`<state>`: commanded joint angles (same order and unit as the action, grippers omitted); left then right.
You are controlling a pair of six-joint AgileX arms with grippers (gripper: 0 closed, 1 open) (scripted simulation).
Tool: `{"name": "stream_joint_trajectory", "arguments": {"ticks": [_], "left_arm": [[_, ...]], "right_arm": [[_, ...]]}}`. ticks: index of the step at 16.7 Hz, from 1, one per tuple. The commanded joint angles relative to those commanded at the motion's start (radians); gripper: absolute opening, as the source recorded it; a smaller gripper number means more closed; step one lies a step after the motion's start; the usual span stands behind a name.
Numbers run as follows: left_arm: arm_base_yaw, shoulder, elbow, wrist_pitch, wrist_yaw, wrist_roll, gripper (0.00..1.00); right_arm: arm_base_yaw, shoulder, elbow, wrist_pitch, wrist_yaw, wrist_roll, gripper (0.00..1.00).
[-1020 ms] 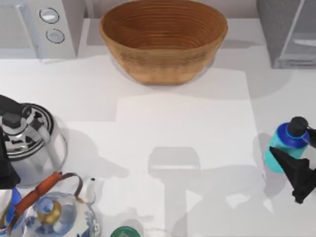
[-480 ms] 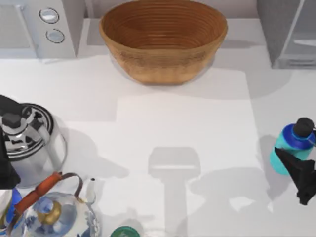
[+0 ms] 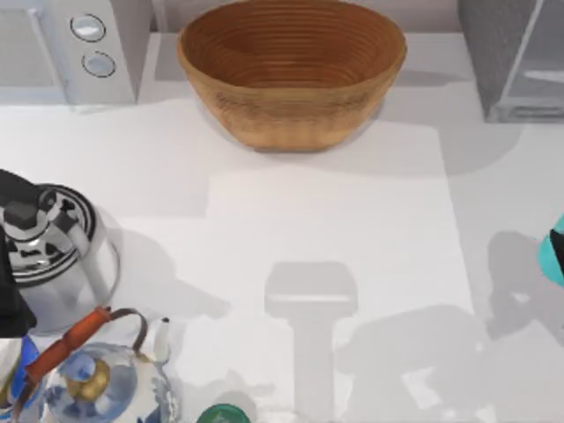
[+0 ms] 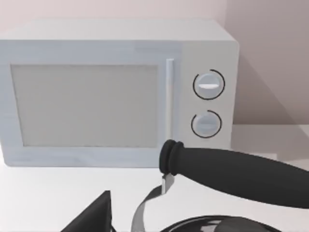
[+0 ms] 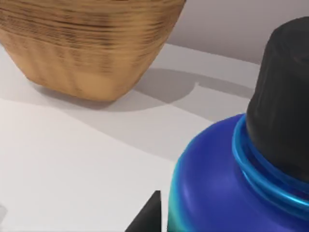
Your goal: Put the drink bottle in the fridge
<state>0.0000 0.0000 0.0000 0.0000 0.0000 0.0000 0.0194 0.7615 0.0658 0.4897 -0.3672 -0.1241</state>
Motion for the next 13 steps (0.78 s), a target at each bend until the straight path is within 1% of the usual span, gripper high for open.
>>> {"name": "stream_joint_trajectory", "arguments": {"ticks": [4, 7, 10, 13], "left_arm": [[0.000, 0.000, 0.000, 0.000, 0.000, 0.000, 1.00], [0.000, 0.000, 0.000, 0.000, 0.000, 0.000, 1.00], [0.000, 0.000, 0.000, 0.000, 0.000, 0.000, 1.00], [0.000, 0.000, 0.000, 0.000, 0.000, 0.000, 1.00]], "right_arm": [[-0.010, -0.367, -0.020, -0.201, 0.158, 0.056, 0.01], [-0.015, -0.588, -0.040, -0.345, 0.265, 0.092, 0.01], [-0.019, -0.723, -0.059, -0.454, 0.343, 0.117, 0.01], [-0.019, -0.761, -0.066, -0.490, 0.367, 0.124, 0.01]]}}
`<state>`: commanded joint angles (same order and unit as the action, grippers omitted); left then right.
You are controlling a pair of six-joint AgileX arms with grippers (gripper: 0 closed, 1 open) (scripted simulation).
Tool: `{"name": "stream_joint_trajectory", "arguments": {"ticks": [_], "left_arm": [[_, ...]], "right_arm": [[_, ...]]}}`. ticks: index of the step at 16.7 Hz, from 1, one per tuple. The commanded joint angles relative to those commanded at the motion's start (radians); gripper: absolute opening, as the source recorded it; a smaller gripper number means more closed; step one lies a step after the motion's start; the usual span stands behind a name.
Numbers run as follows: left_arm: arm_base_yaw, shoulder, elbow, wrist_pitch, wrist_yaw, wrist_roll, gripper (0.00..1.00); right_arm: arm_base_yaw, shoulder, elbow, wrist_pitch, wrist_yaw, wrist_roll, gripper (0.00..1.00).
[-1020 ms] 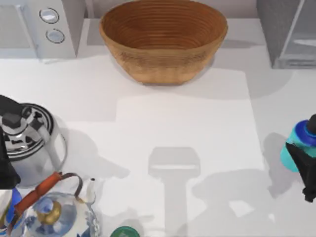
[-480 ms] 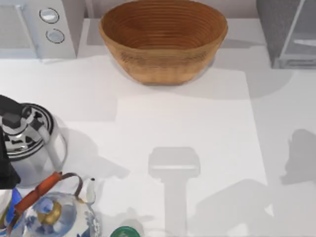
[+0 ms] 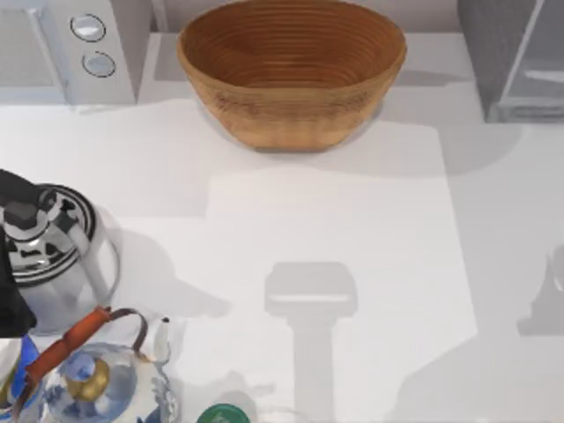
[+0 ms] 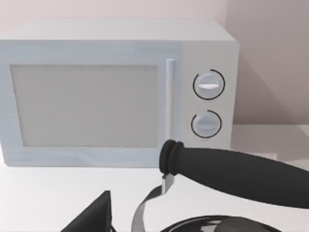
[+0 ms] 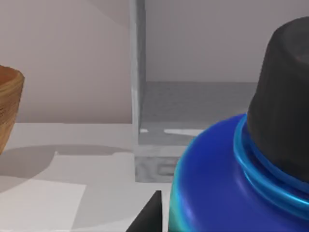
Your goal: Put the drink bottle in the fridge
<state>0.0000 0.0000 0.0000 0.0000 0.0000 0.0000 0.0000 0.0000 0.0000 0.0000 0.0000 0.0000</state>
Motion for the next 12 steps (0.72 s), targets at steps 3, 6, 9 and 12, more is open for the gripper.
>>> {"name": "stream_joint_trajectory", "arguments": {"ticks": [3, 6, 9, 12], "left_arm": [[0.000, 0.000, 0.000, 0.000, 0.000, 0.000, 1.00], [0.000, 0.000, 0.000, 0.000, 0.000, 0.000, 1.00], [0.000, 0.000, 0.000, 0.000, 0.000, 0.000, 1.00], [0.000, 0.000, 0.000, 0.000, 0.000, 0.000, 1.00]], "right_arm": [[0.002, 0.004, 0.002, 0.002, -0.002, 0.001, 0.01], [-0.002, 0.035, 0.019, 0.022, -0.009, -0.001, 0.01], [-0.024, 0.160, 0.089, 0.103, -0.032, -0.006, 0.01], [-0.059, 0.379, 0.208, 0.241, -0.064, -0.007, 0.01]]}}
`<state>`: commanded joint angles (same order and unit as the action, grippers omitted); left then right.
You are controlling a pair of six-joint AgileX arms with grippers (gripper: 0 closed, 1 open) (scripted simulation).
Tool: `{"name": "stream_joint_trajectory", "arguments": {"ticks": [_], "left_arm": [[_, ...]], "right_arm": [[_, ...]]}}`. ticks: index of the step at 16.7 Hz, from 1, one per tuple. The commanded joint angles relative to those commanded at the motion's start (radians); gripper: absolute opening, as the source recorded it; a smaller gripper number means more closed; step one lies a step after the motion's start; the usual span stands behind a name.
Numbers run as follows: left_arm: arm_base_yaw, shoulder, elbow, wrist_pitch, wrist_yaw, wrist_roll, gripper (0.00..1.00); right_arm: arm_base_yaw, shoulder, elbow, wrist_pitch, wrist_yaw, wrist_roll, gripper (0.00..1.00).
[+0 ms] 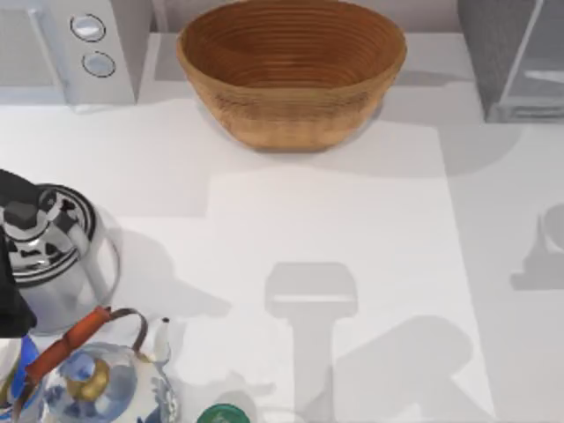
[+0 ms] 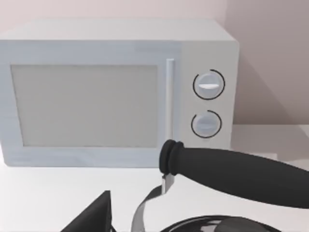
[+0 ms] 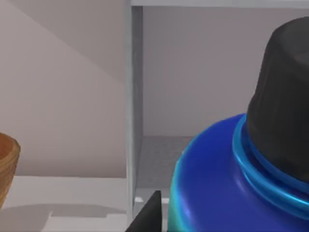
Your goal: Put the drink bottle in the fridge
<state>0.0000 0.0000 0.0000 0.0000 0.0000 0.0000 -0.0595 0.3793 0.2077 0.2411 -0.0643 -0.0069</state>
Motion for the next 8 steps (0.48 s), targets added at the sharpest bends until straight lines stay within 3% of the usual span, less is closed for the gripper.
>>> {"name": "stream_joint_trajectory", "arguments": {"ticks": [8], "left_arm": [[0.000, 0.000, 0.000, 0.000, 0.000, 0.000, 1.00]], "right_arm": [[-0.118, 0.936, 0.424, 0.484, -0.101, 0.021, 0.01]]}}
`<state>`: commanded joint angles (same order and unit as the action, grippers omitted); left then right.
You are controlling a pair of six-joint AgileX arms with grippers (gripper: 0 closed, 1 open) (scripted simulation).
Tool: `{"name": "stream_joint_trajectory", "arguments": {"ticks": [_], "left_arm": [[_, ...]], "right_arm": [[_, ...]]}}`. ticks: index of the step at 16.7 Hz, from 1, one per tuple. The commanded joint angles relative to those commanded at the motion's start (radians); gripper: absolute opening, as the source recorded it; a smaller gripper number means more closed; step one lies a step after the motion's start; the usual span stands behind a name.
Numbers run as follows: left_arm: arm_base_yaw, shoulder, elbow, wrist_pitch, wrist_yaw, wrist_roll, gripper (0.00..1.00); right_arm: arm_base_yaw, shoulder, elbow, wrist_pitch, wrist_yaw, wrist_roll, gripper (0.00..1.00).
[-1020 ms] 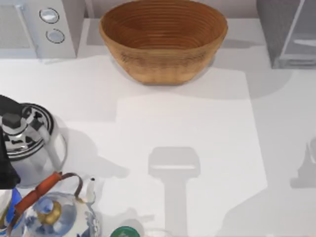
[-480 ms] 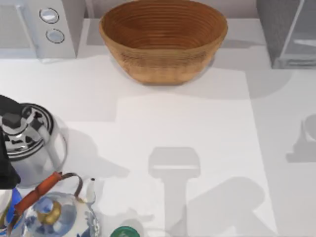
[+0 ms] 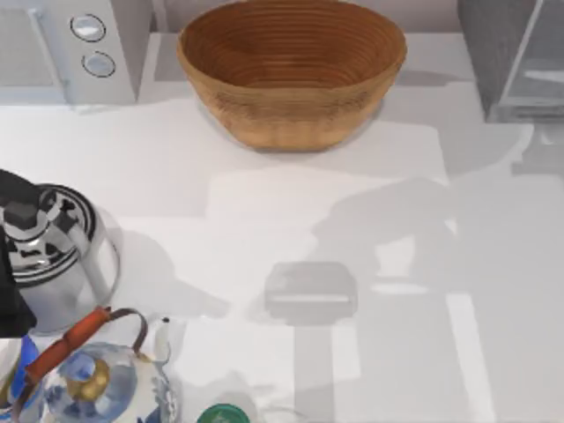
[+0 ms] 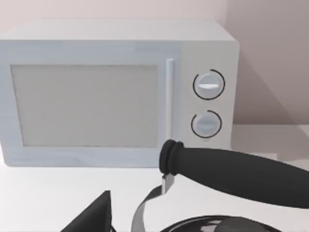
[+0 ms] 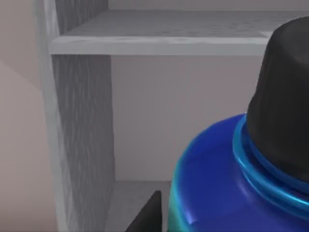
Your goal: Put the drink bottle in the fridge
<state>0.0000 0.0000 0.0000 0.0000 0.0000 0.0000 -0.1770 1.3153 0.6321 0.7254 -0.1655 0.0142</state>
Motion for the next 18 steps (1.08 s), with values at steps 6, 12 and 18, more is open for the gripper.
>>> {"name": "stream_joint_trajectory", "arguments": {"ticks": [6, 12, 18], "left_arm": [[0.000, 0.000, 0.000, 0.000, 0.000, 0.000, 1.00], [0.000, 0.000, 0.000, 0.000, 0.000, 0.000, 1.00], [0.000, 0.000, 0.000, 0.000, 0.000, 0.000, 1.00]], "right_arm": [[-0.073, 0.582, 0.255, 0.293, -0.065, 0.007, 0.01], [-0.102, 0.794, 0.351, 0.404, -0.094, 0.000, 0.01], [-0.093, 0.808, 0.360, 0.393, -0.093, 0.001, 0.01]]}}
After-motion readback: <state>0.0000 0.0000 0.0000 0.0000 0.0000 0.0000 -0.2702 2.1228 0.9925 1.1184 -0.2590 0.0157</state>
